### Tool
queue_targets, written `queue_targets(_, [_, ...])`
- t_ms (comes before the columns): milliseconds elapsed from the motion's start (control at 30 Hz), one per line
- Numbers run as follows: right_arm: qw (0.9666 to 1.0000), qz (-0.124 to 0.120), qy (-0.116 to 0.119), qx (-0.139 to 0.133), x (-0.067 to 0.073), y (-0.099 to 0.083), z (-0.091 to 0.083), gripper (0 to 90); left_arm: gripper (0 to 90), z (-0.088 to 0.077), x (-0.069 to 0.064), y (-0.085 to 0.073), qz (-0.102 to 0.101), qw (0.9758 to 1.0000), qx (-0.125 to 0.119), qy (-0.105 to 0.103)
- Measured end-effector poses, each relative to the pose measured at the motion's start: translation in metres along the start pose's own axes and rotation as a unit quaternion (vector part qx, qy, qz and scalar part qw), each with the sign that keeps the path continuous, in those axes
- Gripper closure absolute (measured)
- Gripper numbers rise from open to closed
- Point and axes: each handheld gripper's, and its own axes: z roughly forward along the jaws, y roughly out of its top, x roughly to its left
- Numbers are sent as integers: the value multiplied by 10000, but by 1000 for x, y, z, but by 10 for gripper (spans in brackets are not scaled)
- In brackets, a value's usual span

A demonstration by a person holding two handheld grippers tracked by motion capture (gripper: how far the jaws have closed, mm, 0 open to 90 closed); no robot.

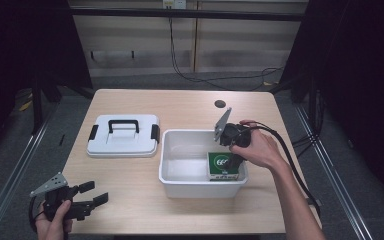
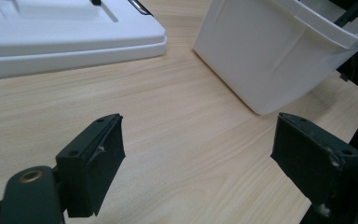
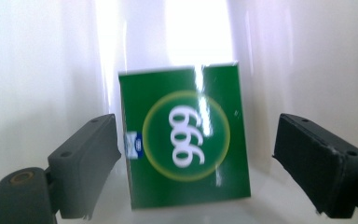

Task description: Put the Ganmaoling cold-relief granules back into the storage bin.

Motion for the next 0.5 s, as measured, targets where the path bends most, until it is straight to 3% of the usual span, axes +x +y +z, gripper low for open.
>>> queue_targets(67, [9995, 128, -43, -282, 1, -4, -5, 131, 165, 0, 0, 0, 10, 10000, 3, 1])
queue_targets(233, [9980, 234, -147, -566, 4, -10, -10, 135, 165, 0, 0, 0, -8, 10000, 3, -1])
queue_targets(300, [9963, 298, -319, -746, 5, -16, -14, 141, 165, 0, 0, 0, -5, 10000, 3, 4])
queue_targets(400, [9940, 419, -370, -937, 6, -22, -18, 145, 165, 0, 0, 0, -2, 10000, 10, 4])
queue_targets(433, [9912, 524, -441, -1136, 7, -28, -21, 152, 165, 0, 0, 0, -18, 10000, -2, 16])
queue_targets(500, [9898, 580, -501, -1197, 8, -32, -23, 155, 165, 0, 0, 0, -18, 10000, 0, 20])
